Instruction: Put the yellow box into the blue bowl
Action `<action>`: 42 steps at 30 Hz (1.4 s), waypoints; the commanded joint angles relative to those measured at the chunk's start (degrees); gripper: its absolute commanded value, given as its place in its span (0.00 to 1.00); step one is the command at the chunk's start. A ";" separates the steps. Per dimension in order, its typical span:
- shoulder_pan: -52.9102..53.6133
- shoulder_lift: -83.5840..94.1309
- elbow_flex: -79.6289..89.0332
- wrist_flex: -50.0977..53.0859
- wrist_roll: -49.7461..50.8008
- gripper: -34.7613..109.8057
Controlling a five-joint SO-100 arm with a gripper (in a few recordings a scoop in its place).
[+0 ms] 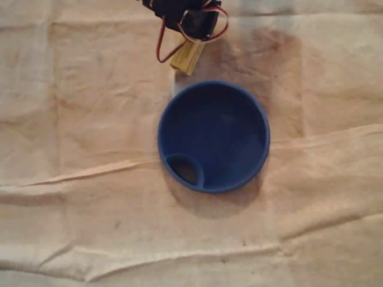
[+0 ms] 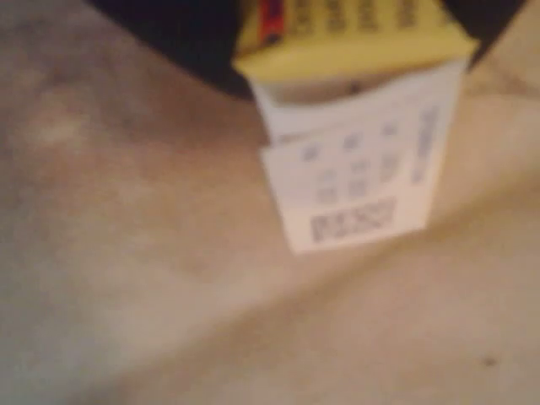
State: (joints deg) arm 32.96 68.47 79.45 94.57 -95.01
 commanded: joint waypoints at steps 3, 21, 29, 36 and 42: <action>3.08 10.55 -1.41 0.53 0.70 0.24; 3.43 29.71 -1.58 5.98 0.79 0.24; -1.32 32.78 -2.55 5.45 4.92 0.24; -12.66 32.70 -2.64 5.01 21.36 0.24; -19.78 31.20 -8.70 4.57 35.42 0.24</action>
State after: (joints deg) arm 16.26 97.03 77.43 100.37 -66.88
